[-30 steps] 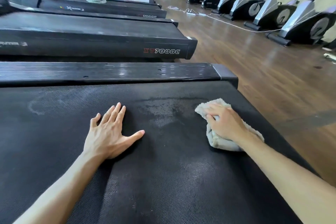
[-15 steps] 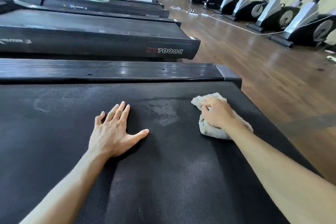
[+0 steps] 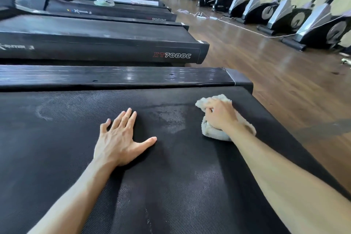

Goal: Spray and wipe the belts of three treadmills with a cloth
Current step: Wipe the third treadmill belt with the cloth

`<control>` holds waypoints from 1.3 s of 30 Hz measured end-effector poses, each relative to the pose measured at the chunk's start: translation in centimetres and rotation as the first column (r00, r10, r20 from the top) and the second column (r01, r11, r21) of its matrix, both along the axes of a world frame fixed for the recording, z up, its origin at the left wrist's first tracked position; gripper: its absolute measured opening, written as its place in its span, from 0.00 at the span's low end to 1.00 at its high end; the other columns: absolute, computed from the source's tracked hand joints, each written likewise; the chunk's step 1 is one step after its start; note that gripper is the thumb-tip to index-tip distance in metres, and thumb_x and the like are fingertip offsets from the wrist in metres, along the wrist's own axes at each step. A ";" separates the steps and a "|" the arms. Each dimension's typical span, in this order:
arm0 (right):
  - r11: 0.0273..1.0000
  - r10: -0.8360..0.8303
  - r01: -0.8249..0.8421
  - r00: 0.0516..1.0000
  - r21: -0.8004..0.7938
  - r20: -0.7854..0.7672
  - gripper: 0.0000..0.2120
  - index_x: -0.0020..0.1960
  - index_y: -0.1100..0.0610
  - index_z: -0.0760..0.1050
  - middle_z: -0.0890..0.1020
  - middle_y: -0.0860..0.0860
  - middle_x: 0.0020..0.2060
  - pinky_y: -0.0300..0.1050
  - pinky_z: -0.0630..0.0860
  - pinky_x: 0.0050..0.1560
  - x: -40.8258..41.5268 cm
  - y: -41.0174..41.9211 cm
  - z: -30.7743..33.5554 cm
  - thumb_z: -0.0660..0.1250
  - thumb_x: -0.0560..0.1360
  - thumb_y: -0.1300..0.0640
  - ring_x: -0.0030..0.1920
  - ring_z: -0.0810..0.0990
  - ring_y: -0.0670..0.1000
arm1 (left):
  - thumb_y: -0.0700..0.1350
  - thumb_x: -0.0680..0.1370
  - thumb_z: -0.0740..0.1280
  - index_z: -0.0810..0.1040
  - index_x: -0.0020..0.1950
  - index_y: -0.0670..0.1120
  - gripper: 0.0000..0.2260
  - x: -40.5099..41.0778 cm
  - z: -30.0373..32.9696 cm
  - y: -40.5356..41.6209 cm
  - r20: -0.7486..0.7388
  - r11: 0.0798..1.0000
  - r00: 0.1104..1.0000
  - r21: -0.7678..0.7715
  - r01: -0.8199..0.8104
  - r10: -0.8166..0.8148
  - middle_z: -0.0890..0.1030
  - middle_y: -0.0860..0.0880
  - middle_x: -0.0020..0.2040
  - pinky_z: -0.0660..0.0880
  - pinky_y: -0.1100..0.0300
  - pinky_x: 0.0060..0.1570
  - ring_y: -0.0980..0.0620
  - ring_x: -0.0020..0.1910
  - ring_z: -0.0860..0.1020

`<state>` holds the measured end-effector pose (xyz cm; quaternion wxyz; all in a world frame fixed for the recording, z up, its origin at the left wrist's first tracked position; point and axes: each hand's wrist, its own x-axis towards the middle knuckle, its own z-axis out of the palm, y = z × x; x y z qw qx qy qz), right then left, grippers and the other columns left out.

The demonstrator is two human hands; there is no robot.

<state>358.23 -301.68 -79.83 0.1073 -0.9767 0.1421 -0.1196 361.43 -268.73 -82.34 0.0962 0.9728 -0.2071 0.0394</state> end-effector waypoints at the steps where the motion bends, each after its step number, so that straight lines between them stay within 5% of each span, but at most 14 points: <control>1: 0.998 0.053 -0.053 0.999 -0.016 -0.001 0.17 0.42 0.52 0.78 0.80 0.46 0.42 0.53 0.72 0.56 0.5 1.2 -0.4 0.50 0.71 0.53 0.51 0.75 0.55 | 0.83 0.63 0.40 0.50 0.84 0.52 0.55 0.0 0.1 0.0 0.001 1.000 1.000 0.013 0.004 -0.004 0.46 0.56 0.83 0.46 0.49 0.79 0.58 0.81 0.44; 5: 0.943 0.325 -0.324 0.946 0.071 -0.004 0.16 0.49 0.53 0.83 0.84 0.46 0.50 0.43 0.73 0.56 -5.1 3.3 -0.9 0.56 0.74 0.56 0.51 0.76 0.47 | 0.83 0.63 0.40 0.50 0.84 0.52 0.55 -0.1 0.0 0.1 0.001 1.000 1.000 0.001 0.011 -0.011 0.45 0.56 0.83 0.45 0.49 0.79 0.58 0.81 0.43; 8: 0.959 0.260 -0.260 0.966 0.112 0.016 0.16 0.53 0.49 0.86 0.85 0.39 0.55 0.34 0.71 0.59 -8.2 0.2 0.2 0.60 0.76 0.59 0.56 0.77 0.39 | 0.82 0.63 0.40 0.49 0.84 0.52 0.55 0.0 0.0 0.2 0.008 1.000 1.000 0.001 0.009 -0.009 0.45 0.56 0.83 0.44 0.50 0.79 0.58 0.81 0.43; 12: 0.997 0.055 -0.055 0.998 -0.049 0.012 0.14 0.47 0.49 0.80 0.78 0.40 0.42 0.49 0.71 0.58 -1.5 -0.7 0.3 0.56 0.76 0.57 0.53 0.75 0.51 | 0.82 0.64 0.40 0.49 0.84 0.52 0.55 -0.1 -0.1 0.1 0.004 1.000 1.000 0.007 -0.006 0.006 0.45 0.56 0.83 0.45 0.49 0.79 0.58 0.81 0.44; 15: 0.982 0.182 -0.182 0.983 -0.049 0.003 0.14 0.44 0.48 0.75 0.74 0.40 0.41 0.51 0.70 0.59 1.7 4.1 -0.1 0.50 0.74 0.55 0.51 0.73 0.51 | 0.83 0.64 0.40 0.49 0.84 0.52 0.55 0.0 0.0 0.0 0.001 1.000 1.000 0.012 0.005 -0.005 0.45 0.56 0.83 0.45 0.49 0.79 0.58 0.81 0.43; 18: 0.904 0.427 -0.427 0.904 0.024 0.007 0.14 0.48 0.52 0.82 0.81 0.42 0.48 0.41 0.69 0.59 -2.2 6.6 -0.8 0.57 0.74 0.60 0.54 0.74 0.46 | 0.83 0.64 0.40 0.49 0.84 0.52 0.55 0.0 0.0 0.2 -0.010 1.000 1.000 0.013 0.009 -0.009 0.45 0.56 0.83 0.44 0.49 0.79 0.58 0.81 0.43; 21: 0.913 0.393 -0.397 0.918 0.092 0.058 0.18 0.54 0.45 0.85 0.83 0.36 0.56 0.29 0.67 0.61 -6.3 3.7 -0.3 0.62 0.76 0.62 0.58 0.74 0.35 | 0.83 0.64 0.40 0.49 0.84 0.52 0.55 -0.1 0.0 0.2 -0.003 1.000 1.000 0.005 0.007 -0.007 0.45 0.56 0.83 0.45 0.49 0.79 0.58 0.81 0.43; 26: 0.993 0.099 -0.101 0.994 0.057 0.037 0.12 0.43 0.50 0.81 0.82 0.45 0.44 0.48 0.71 0.53 1.5 1.7 -0.4 0.61 0.76 0.60 0.54 0.76 0.55 | 0.82 0.64 0.40 0.49 0.84 0.52 0.55 -0.2 0.0 0.0 -0.017 1.000 1.000 -0.004 0.001 -0.001 0.45 0.56 0.83 0.45 0.48 0.79 0.58 0.81 0.42; 30: 0.951 0.309 -0.310 0.951 0.001 0.026 0.12 0.45 0.53 0.82 0.82 0.44 0.48 0.45 0.68 0.55 1.8 6.4 -0.3 0.61 0.76 0.62 0.54 0.73 0.49 | 0.83 0.63 0.39 0.49 0.84 0.51 0.56 -0.1 0.0 0.2 -0.011 1.000 1.000 -0.001 0.015 -0.015 0.45 0.56 0.83 0.45 0.48 0.79 0.59 0.81 0.43; 33: 0.873 0.477 -0.477 0.879 0.102 0.032 0.16 0.52 0.52 0.86 0.84 0.40 0.56 0.36 0.69 0.64 -4.5 5.7 -0.7 0.61 0.74 0.61 0.58 0.75 0.39 | 0.84 0.63 0.40 0.48 0.84 0.51 0.57 0.0 0.0 0.2 -0.012 1.000 1.000 -0.003 0.022 -0.022 0.45 0.56 0.83 0.45 0.49 0.79 0.58 0.81 0.43; 35: 0.907 0.396 -0.398 0.917 0.140 0.036 0.18 0.56 0.49 0.86 0.83 0.38 0.60 0.33 0.69 0.67 -6.3 3.5 -0.6 0.61 0.75 0.59 0.64 0.76 0.39 | 0.84 0.62 0.40 0.48 0.84 0.51 0.57 0.0 -0.1 0.2 -0.007 1.000 1.000 0.002 0.020 -0.020 0.45 0.56 0.83 0.45 0.49 0.79 0.58 0.81 0.43; 39: 0.988 0.141 -0.142 0.990 -0.053 -0.015 0.14 0.47 0.51 0.80 0.82 0.44 0.46 0.51 0.73 0.58 -0.1 2.5 -0.2 0.55 0.75 0.56 0.55 0.77 0.53 | 0.85 0.62 0.40 0.48 0.84 0.51 0.58 -0.2 0.0 0.1 -0.017 1.000 1.000 0.013 0.007 -0.007 0.45 0.56 0.83 0.44 0.49 0.79 0.58 0.81 0.42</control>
